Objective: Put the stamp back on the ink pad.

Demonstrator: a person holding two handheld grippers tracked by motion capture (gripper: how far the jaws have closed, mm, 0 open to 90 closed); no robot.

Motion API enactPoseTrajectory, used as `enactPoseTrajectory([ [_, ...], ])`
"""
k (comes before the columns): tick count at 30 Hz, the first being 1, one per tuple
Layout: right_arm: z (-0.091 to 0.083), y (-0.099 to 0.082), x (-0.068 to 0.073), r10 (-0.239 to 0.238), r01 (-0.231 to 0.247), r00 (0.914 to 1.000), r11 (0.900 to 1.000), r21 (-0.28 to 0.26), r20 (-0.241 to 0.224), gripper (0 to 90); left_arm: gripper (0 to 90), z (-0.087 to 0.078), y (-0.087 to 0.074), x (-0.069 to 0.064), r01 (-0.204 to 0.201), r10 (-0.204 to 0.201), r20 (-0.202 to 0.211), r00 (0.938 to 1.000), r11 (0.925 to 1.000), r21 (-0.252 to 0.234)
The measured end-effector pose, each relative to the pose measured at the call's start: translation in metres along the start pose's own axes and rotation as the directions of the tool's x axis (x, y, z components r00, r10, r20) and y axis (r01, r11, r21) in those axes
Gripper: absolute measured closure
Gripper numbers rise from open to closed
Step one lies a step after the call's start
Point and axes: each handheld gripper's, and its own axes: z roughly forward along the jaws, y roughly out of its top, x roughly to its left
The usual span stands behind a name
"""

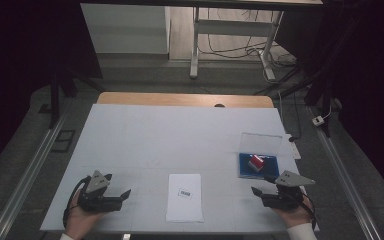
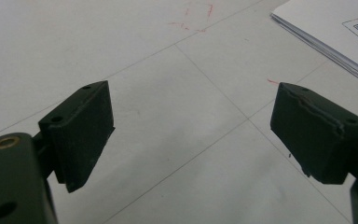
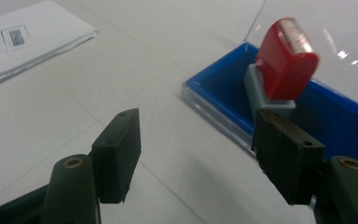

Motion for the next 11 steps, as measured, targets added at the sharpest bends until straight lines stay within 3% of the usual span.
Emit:
enactPoseTrajectory([
  [11,0.0015,-0.0018,-0.0011,-0.007,0.007,0.9999,1.0000,-0.005,-0.009,32.6,13.1,0.0005,0.0002,-0.0006,0.000,0.000,-0.002,1.0000,1.0000,0.000],
])
